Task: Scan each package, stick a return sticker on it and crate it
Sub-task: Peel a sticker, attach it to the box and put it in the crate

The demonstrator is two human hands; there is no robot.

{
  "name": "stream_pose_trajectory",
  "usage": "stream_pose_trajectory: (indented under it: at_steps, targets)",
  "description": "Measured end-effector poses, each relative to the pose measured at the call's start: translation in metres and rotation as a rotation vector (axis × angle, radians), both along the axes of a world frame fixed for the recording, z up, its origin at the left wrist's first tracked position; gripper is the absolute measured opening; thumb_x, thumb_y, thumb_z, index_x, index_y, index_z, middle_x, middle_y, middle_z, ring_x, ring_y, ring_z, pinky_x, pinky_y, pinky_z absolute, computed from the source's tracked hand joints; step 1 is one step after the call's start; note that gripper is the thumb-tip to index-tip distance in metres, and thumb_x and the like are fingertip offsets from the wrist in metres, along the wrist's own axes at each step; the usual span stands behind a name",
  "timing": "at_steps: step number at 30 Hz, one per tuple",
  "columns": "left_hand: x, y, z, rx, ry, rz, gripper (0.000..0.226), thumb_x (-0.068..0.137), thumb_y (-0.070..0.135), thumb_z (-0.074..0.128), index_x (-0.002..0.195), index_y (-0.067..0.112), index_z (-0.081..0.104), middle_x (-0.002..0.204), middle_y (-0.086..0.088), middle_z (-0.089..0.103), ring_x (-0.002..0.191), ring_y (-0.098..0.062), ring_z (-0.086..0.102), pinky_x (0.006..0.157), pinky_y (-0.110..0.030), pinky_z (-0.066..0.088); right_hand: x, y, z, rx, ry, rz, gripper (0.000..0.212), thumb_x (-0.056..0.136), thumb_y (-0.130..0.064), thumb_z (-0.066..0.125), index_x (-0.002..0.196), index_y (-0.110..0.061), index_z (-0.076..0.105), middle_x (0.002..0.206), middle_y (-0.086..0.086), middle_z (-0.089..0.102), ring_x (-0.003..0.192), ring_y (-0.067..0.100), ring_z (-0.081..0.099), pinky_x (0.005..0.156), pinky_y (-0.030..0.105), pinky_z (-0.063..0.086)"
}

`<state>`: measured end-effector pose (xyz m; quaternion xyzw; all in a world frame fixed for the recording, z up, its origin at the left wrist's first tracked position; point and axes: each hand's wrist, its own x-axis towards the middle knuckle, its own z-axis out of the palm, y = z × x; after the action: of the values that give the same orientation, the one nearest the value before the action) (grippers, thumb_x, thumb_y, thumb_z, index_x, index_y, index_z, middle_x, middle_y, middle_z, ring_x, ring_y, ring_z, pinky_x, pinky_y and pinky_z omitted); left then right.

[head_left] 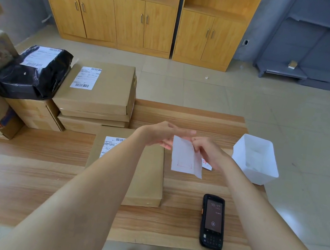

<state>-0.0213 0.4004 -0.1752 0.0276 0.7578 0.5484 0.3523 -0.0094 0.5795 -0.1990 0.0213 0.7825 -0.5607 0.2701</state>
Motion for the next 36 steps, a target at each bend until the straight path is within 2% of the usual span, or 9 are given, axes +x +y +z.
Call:
stream_pose_trajectory:
  at_steps: [4, 8, 12, 15, 18, 22, 26, 30, 36]
  targets:
    - [-0.002, -0.005, -0.006, -0.059, 0.013, -0.014, 0.028, 0.08, 0.025, 0.075, 0.106, 0.017, 0.069, 0.098, 0.003, 0.069, 0.093, -0.012, 0.063, 0.075, -0.02, 0.048, 0.002, 0.001, 0.005, -0.069, -0.002, -0.006, 0.02, 0.052, -0.014, 0.044, 0.058, -0.017, 0.025, 0.066, -0.001, 0.028, 0.067, 0.016, 0.023, 0.059, 0.031, 0.02]
    - [-0.004, -0.005, -0.01, -0.101, 0.03, 0.05, 0.048, 0.077, 0.023, 0.078, 0.121, 0.011, 0.062, 0.11, -0.004, 0.066, 0.099, -0.017, 0.064, 0.086, -0.027, 0.052, 0.003, 0.002, 0.006, -0.099, -0.006, -0.045, 0.014, 0.054, -0.016, 0.046, 0.057, -0.017, 0.032, 0.069, -0.001, 0.031, 0.066, 0.014, 0.028, 0.061, 0.028, 0.024]
    - [-0.004, -0.003, -0.011, -0.117, 0.109, 0.205, 0.063, 0.075, 0.024, 0.08, 0.13, 0.011, 0.05, 0.121, -0.002, 0.054, 0.101, -0.017, 0.056, 0.072, -0.022, 0.049, 0.002, 0.006, -0.001, -0.097, 0.011, -0.144, 0.024, 0.074, -0.009, 0.057, 0.055, -0.02, 0.047, 0.072, -0.002, 0.045, 0.075, 0.016, 0.04, 0.07, 0.027, 0.035]
    - [-0.005, -0.006, -0.015, -0.181, 0.192, 0.313, 0.066, 0.07, 0.027, 0.084, 0.122, 0.014, 0.046, 0.119, -0.002, 0.05, 0.105, -0.017, 0.051, 0.075, -0.026, 0.043, 0.001, 0.009, -0.006, -0.073, 0.041, -0.17, 0.017, 0.085, -0.013, 0.063, 0.07, -0.021, 0.059, 0.087, 0.0, 0.059, 0.085, 0.014, 0.051, 0.083, 0.027, 0.039]
    - [-0.006, -0.008, -0.016, -0.302, 0.3, 0.312, 0.044, 0.071, 0.027, 0.083, 0.097, 0.014, 0.049, 0.093, 0.003, 0.048, 0.083, -0.012, 0.047, 0.061, -0.022, 0.036, 0.003, 0.009, -0.007, -0.072, 0.067, -0.191, 0.009, 0.086, -0.019, 0.067, 0.078, -0.021, 0.065, 0.09, -0.002, 0.067, 0.084, 0.01, 0.058, 0.077, 0.023, 0.041]
    - [-0.007, -0.007, -0.017, -0.196, 0.321, 0.216, 0.026, 0.074, 0.026, 0.081, 0.075, 0.016, 0.057, 0.064, 0.005, 0.042, 0.058, -0.009, 0.038, 0.052, -0.019, 0.028, 0.004, 0.006, -0.006, -0.098, 0.077, -0.218, 0.006, 0.085, -0.02, 0.071, 0.08, -0.019, 0.068, 0.087, -0.002, 0.07, 0.081, 0.011, 0.062, 0.074, 0.02, 0.045]
    - [-0.005, -0.002, -0.013, -0.14, 0.347, 0.167, 0.025, 0.078, 0.023, 0.077, 0.097, 0.008, 0.07, 0.073, 0.004, 0.055, 0.065, -0.005, 0.049, 0.052, -0.011, 0.035, 0.002, 0.003, -0.008, -0.096, 0.08, -0.187, 0.002, 0.084, -0.021, 0.071, 0.085, -0.019, 0.071, 0.09, -0.002, 0.072, 0.092, 0.014, 0.064, 0.086, 0.025, 0.047]
    - [-0.005, -0.002, -0.01, -0.133, 0.329, 0.14, 0.022, 0.079, 0.027, 0.077, 0.095, 0.011, 0.074, 0.09, -0.003, 0.068, 0.071, -0.005, 0.055, 0.05, -0.008, 0.036, 0.001, 0.003, -0.01, -0.103, 0.058, -0.17, 0.011, 0.084, -0.024, 0.071, 0.095, -0.023, 0.073, 0.104, 0.0, 0.072, 0.111, 0.019, 0.061, 0.103, 0.036, 0.044]
    - [-0.006, -0.001, -0.012, -0.131, 0.329, 0.153, 0.025, 0.074, 0.032, 0.08, 0.089, 0.012, 0.076, 0.09, -0.006, 0.07, 0.08, -0.014, 0.06, 0.064, -0.023, 0.046, 0.003, 0.003, -0.004, -0.102, 0.063, -0.121, 0.015, 0.087, -0.02, 0.067, 0.102, -0.024, 0.07, 0.114, -0.005, 0.068, 0.105, 0.01, 0.061, 0.092, 0.026, 0.044]
